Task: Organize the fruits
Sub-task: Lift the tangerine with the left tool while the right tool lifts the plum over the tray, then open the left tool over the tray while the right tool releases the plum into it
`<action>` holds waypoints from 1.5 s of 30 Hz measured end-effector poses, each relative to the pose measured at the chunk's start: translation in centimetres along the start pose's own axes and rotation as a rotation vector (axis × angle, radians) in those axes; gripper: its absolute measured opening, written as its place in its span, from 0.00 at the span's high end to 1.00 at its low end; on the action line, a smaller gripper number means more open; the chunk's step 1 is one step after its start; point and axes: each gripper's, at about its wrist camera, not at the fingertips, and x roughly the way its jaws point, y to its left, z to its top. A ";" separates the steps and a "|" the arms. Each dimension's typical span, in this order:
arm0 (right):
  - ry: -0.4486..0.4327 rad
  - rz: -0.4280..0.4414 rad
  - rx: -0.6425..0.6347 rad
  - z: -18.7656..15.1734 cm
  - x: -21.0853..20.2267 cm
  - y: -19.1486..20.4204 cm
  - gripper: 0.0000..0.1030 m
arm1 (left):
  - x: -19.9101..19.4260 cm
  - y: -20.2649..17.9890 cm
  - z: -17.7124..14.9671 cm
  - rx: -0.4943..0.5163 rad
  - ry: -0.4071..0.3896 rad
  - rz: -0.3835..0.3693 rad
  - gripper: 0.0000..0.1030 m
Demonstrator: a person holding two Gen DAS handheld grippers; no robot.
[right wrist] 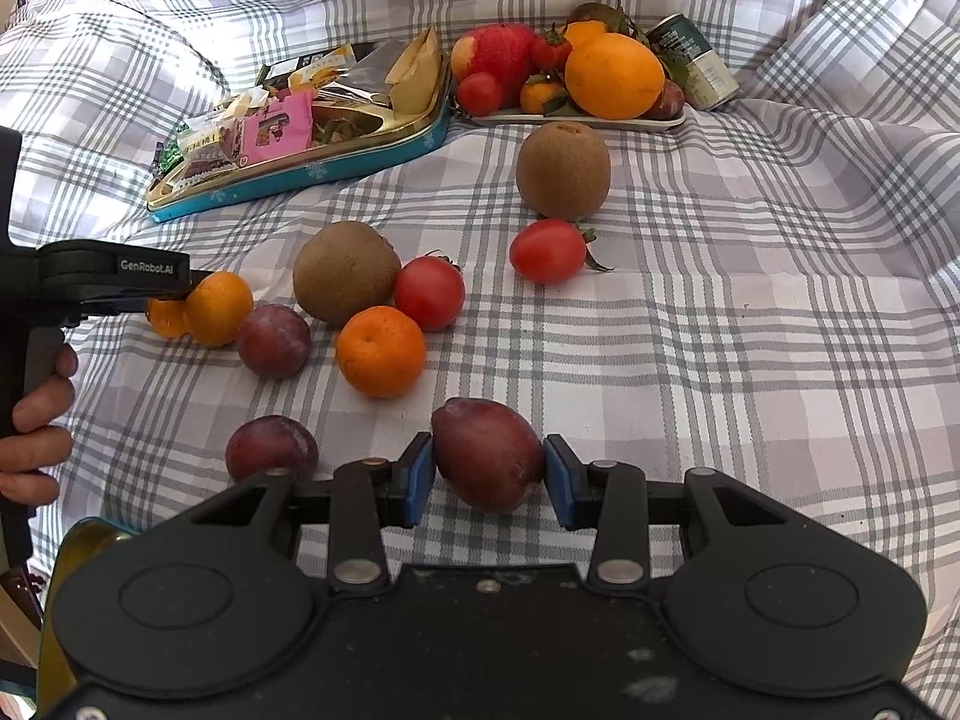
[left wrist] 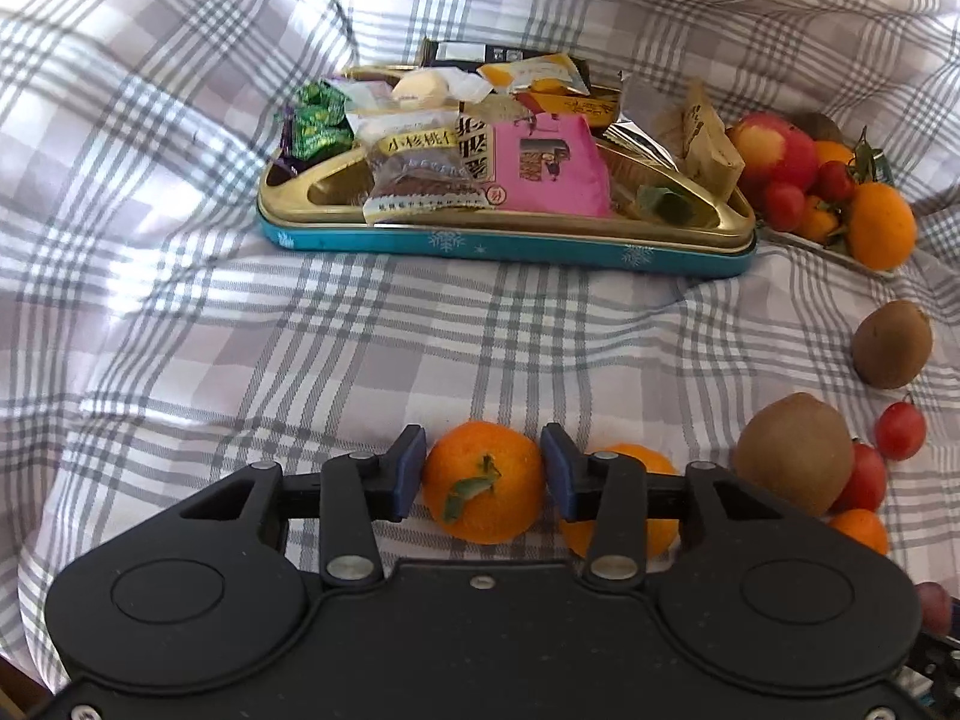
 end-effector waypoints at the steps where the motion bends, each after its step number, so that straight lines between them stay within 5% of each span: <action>1: -0.001 -0.001 0.001 0.0 -0.1 0.0 0.60 | -0.1 0.1 0.0 -0.003 0.006 -0.005 0.52; 17: -0.097 0.019 -0.009 -1.6 -5.4 0.3 0.60 | -9.7 -0.6 -2.9 0.014 -0.056 -0.042 0.52; 45: -0.147 0.051 -0.018 -14.0 -14.3 0.7 0.60 | -18.8 -3.2 -16.4 0.072 -0.058 -0.051 0.52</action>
